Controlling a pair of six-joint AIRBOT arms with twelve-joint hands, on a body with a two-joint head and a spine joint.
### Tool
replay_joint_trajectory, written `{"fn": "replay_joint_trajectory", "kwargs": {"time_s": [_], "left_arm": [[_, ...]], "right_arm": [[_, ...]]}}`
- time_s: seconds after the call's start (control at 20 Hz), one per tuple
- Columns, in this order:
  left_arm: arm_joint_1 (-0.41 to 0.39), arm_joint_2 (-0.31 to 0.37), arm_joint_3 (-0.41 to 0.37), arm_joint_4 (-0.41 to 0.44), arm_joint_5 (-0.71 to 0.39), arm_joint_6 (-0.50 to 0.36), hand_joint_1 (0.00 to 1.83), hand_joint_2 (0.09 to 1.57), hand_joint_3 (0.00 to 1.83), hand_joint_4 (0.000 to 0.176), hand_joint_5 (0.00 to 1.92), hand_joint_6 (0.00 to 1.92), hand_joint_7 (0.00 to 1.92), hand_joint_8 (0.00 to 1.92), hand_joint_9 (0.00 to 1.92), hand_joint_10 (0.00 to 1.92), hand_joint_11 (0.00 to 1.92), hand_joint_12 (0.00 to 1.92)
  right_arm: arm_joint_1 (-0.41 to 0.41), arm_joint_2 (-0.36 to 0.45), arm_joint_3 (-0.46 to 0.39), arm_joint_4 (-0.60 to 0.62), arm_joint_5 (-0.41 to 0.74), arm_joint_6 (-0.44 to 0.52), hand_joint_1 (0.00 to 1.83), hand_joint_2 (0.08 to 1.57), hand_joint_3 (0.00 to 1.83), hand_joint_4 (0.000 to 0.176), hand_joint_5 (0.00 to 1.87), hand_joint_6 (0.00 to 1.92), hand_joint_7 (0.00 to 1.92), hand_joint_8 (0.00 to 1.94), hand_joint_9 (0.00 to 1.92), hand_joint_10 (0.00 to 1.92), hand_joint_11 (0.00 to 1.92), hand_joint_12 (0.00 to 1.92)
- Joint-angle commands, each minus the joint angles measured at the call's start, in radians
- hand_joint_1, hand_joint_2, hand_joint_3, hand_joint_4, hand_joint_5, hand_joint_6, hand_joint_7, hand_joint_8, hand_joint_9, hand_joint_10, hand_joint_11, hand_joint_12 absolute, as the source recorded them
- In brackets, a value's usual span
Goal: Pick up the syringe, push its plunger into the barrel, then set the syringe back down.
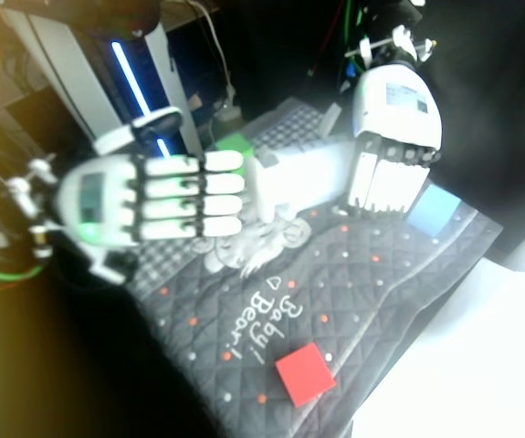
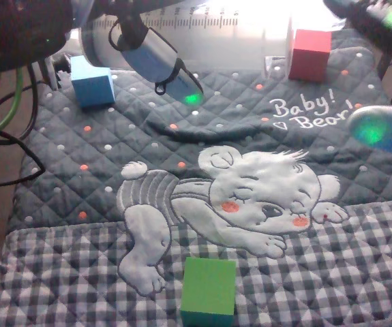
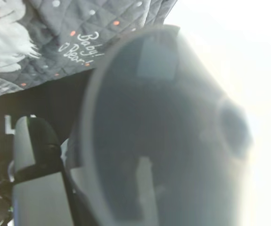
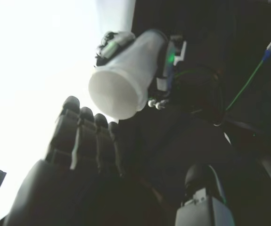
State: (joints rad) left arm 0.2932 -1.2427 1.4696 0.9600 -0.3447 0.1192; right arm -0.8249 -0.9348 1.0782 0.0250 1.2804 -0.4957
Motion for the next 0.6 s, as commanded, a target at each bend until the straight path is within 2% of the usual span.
{"fn": "replay_joint_trajectory", "kwargs": {"time_s": [0.0,0.05,0.1,0.15,0.2,0.25,0.35,0.55], "left_arm": [[-0.012,0.002,0.000,-0.029,-0.072,-0.009,1.48,1.15,0.00,0.024,1.30,1.92,1.50,1.92,1.52,1.92,1.34,1.92],[-0.010,0.002,0.000,-0.028,-0.070,-0.009,1.48,1.15,0.00,0.024,1.30,1.92,1.50,1.92,1.52,1.92,1.34,1.92],[-0.008,0.002,0.000,-0.024,-0.067,-0.010,1.48,1.15,0.00,0.020,1.30,1.92,1.51,1.92,1.56,1.92,1.48,1.92],[-0.006,0.002,0.000,-0.017,-0.064,-0.013,1.48,1.15,0.00,0.020,1.30,1.92,1.51,1.92,1.56,1.92,1.48,1.92],[-0.002,0.002,0.001,-0.010,-0.062,-0.019,1.50,1.16,0.00,0.009,1.27,1.92,1.48,1.92,1.55,1.92,1.48,1.92],[0.001,0.002,0.001,0.005,-0.059,-0.032,1.49,1.15,0.00,0.006,1.19,1.92,1.43,1.92,1.53,1.92,1.51,1.92],[0.005,0.001,0.000,0.012,-0.057,-0.035,1.50,1.15,0.00,0.006,1.11,1.92,1.36,1.92,1.45,1.92,1.37,1.92],[0.019,0.001,0.003,0.013,-0.056,-0.035,1.47,1.16,0.00,0.001,1.07,1.92,1.33,1.92,1.44,1.92,1.42,1.92]], "right_arm": [[0.014,0.010,-0.004,0.002,0.125,-0.004,0.00,0.96,0.00,0.000,0.05,0.01,0.02,0.01,0.01,0.00,0.05,0.02],[0.019,0.013,-0.005,-0.002,0.125,-0.008,0.00,0.96,0.00,0.000,0.05,0.01,0.02,0.01,0.01,0.00,0.05,0.02],[0.024,0.023,-0.006,-0.004,0.125,-0.013,0.00,0.98,0.00,0.000,0.05,0.01,0.03,0.01,0.04,0.01,0.07,0.03],[0.026,0.030,-0.006,-0.004,0.125,-0.017,0.00,0.98,0.00,0.000,0.05,0.01,0.03,0.01,0.04,0.01,0.07,0.03],[0.029,0.036,-0.007,-0.004,0.125,-0.022,0.00,0.96,0.00,0.000,0.05,0.01,0.04,0.01,0.03,0.01,0.06,0.03],[0.034,0.043,-0.007,-0.004,0.125,-0.030,0.00,0.96,0.00,0.000,0.06,0.01,0.03,0.01,0.02,0.00,0.06,0.02],[0.042,0.050,-0.006,-0.004,0.125,-0.038,0.00,0.97,0.00,0.000,0.06,0.01,0.02,0.00,0.01,0.00,0.04,0.02],[0.050,0.053,-0.006,-0.004,0.125,-0.051,0.02,0.94,0.00,0.000,0.03,0.00,0.00,0.00,0.00,0.00,0.02,0.00]]}}
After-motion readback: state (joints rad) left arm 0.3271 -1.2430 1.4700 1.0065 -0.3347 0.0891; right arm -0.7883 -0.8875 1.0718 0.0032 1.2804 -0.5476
